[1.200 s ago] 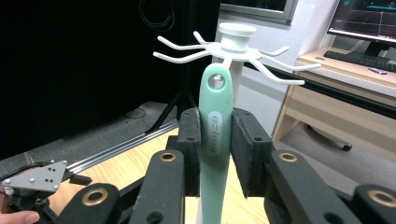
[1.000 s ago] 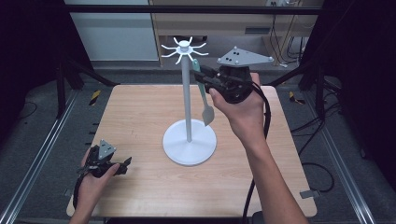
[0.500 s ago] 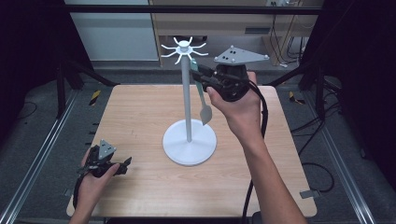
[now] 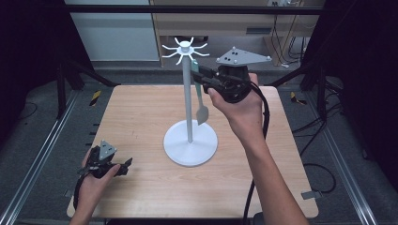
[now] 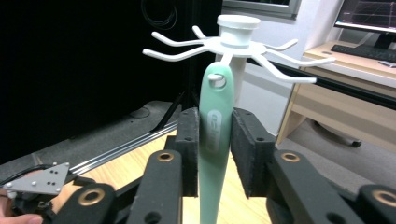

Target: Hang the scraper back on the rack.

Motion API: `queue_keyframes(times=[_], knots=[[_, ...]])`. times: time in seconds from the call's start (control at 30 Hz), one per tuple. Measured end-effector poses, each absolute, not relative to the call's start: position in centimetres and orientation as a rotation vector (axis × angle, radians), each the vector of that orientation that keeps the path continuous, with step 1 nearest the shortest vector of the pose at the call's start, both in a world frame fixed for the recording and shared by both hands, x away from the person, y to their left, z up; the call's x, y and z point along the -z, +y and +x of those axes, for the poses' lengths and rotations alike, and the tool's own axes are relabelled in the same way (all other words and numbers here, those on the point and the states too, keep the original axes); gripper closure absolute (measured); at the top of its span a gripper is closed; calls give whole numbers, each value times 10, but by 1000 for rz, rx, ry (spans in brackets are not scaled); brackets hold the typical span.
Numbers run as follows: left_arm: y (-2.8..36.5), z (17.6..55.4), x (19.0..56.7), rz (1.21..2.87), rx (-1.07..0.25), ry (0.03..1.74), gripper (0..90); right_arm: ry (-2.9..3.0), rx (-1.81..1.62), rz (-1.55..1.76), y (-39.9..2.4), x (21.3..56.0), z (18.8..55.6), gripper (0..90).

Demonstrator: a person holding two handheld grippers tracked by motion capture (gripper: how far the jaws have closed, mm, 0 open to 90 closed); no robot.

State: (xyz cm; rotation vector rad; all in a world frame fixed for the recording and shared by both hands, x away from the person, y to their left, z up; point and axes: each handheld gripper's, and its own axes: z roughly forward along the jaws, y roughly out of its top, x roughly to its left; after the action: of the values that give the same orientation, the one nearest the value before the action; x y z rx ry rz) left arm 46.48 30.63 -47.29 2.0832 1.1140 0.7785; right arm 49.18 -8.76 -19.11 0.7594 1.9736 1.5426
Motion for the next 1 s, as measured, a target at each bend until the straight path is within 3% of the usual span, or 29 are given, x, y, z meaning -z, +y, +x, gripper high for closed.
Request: queue_keyframes(times=[0.37, 0.77, 1.0], knots=[[305, 465, 473, 2091, -778, 1111, 59, 1966, -1486, 770, -105, 204, 475, 627], [305, 465, 474, 2098, -779, 1111, 59, 1928, -1425, 895, -134, 256, 474, 297], [304, 464, 474, 2103, -781, 1107, 58, 1907, -1419, 954, -148, 288, 474, 203]])
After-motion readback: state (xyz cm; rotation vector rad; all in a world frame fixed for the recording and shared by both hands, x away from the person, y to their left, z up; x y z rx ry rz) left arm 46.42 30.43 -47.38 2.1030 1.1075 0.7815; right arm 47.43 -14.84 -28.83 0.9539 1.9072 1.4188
